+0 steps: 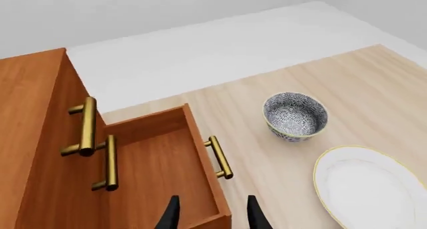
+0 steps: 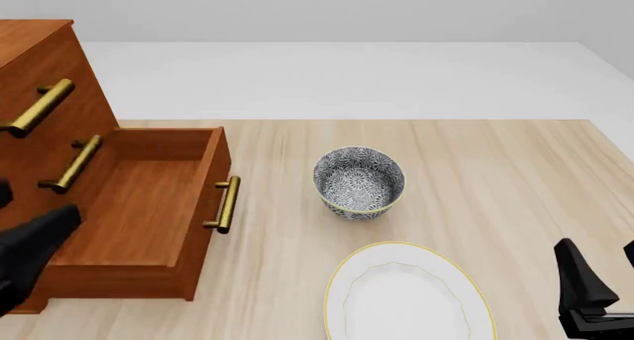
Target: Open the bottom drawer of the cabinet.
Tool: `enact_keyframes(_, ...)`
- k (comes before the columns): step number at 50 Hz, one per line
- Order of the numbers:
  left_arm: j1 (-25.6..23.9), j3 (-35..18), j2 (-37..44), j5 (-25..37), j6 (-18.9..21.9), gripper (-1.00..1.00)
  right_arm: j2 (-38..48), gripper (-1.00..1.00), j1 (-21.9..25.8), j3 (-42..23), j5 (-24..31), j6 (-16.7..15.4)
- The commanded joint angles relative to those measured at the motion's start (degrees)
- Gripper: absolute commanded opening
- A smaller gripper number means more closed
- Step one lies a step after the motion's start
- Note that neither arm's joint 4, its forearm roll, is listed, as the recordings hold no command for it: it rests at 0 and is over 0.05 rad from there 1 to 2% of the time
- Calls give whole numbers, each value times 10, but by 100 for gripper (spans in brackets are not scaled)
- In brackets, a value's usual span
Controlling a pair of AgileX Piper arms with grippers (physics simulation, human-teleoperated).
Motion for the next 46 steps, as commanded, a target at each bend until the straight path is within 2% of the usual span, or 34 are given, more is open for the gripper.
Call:
enact_keyframes(1, 6, -36, -166, 121, 16, 100, 0, 100, 0, 0, 0, 0)
enact_keyframes(12, 3, -170, -182, 217, 35, 100, 0, 100, 0, 0, 0, 0)
enact_keyframes(14, 5, -186, -182, 230, 33, 100, 0, 100, 0, 0, 0, 0)
enact_keyframes(20, 20, -296, -182, 296, 16, 100, 0, 100, 0, 0, 0, 0)
enact_keyframes(24, 24, -344, -182, 329, 3, 100, 0, 100, 0, 0, 0, 0)
enact_keyframes(33, 27, -389, -182, 339, -14, 100, 0, 100, 0, 0, 0, 0)
enact_keyframes(46, 26, -423, -182, 339, -15, 100, 0, 100, 0, 0, 0, 0)
